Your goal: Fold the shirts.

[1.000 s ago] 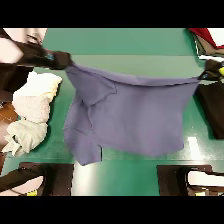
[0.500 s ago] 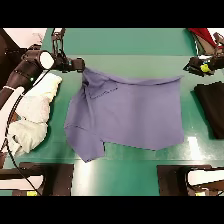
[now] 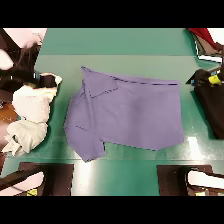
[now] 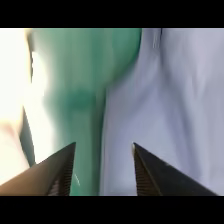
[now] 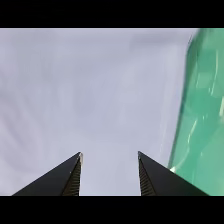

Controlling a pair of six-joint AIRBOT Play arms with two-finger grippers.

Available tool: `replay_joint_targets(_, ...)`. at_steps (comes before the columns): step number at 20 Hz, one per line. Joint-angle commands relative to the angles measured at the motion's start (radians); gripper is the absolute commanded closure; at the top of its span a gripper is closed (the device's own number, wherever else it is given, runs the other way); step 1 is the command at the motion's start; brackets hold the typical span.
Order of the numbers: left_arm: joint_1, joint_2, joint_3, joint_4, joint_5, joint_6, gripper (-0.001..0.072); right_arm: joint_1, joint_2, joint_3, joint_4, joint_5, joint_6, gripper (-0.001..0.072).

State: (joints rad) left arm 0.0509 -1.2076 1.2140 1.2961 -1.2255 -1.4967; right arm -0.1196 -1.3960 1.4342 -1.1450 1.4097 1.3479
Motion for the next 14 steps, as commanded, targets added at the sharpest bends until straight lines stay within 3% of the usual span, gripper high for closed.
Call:
replay_joint_targets(1, 0.086, 0.157, -0.351, -0.201, -0.066, 0.094, 0.0263, 0.024, 0.124, -0.167, 0.003, 0.029, -0.054, 0.0308)
replay_joint_targets(6, 0.098, 0.245, -0.689, -0.269, -0.035, 0.119, 0.0262, 0.024, 0.233, -0.287, 0.004, -0.002, -0.056, 0.0308)
replay_joint_targets(14, 0.098, 0.245, -0.715, -0.317, 0.167, 0.154, 0.0262, 0.024, 0.271, -0.295, 0.029, 0.024, -0.056, 0.0307)
